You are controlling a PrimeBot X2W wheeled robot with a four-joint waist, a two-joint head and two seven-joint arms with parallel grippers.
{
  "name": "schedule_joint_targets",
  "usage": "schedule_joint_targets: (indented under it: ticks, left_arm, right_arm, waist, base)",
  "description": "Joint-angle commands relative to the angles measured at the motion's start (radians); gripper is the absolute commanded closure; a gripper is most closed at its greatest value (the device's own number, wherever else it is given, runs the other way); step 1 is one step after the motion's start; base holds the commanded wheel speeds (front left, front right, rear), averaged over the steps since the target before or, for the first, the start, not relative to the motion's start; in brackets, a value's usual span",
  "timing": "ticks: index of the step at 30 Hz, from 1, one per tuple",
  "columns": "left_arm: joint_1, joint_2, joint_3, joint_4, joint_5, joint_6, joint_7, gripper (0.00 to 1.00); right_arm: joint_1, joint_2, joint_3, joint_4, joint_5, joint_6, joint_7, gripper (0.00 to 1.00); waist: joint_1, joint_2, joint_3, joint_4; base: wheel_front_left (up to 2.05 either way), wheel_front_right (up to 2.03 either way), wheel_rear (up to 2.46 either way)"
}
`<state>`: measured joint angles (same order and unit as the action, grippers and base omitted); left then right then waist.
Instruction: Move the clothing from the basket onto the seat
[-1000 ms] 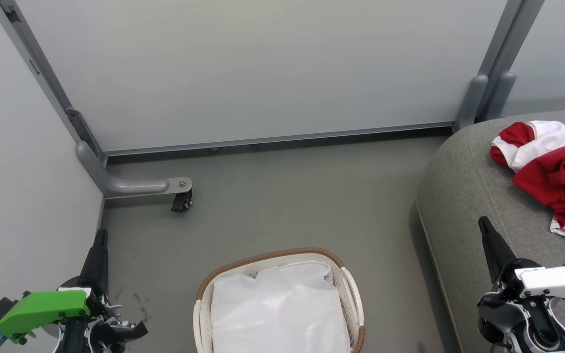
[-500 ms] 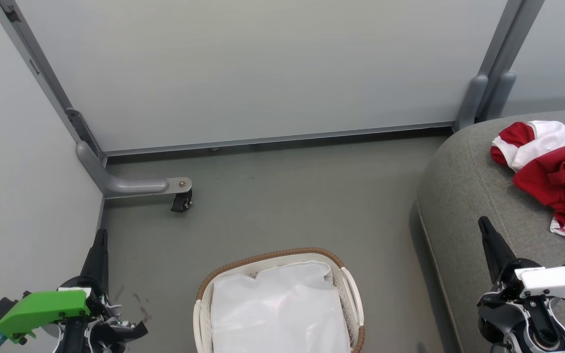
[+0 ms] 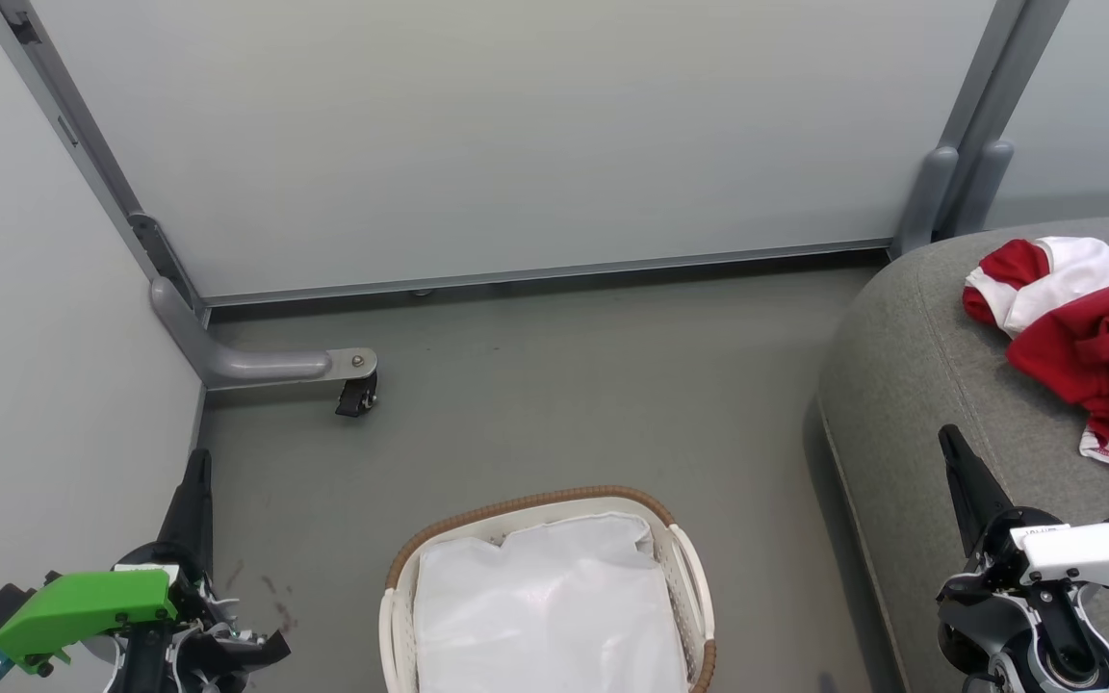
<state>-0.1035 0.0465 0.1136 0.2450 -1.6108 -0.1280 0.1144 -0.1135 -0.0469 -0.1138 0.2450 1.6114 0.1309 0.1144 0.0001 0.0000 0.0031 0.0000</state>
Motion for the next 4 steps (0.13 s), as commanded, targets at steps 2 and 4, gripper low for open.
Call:
schedule_joint_targets:
  ticks: [2, 4]
  left_arm:
    - [-0.010, 0.007, 0.002, -0.002, -0.004, -0.005, 0.003, 1.00]
    - [-0.010, 0.007, 0.002, -0.002, -0.004, -0.005, 0.003, 1.00]
  right_arm:
    - [0.011, -0.006, -0.002, -0.003, 0.003, 0.000, 0.003, 1.00]
    - [0.011, -0.006, -0.002, -0.003, 0.003, 0.000, 0.003, 1.00]
  waist:
    - [-0.0001, 0.0000, 0.000, 0.000]
    - [-0.0001, 0.0000, 0.000, 0.000]
  base:
    - [0.00, 0.00, 0.00]
    - [0.00, 0.00, 0.00]
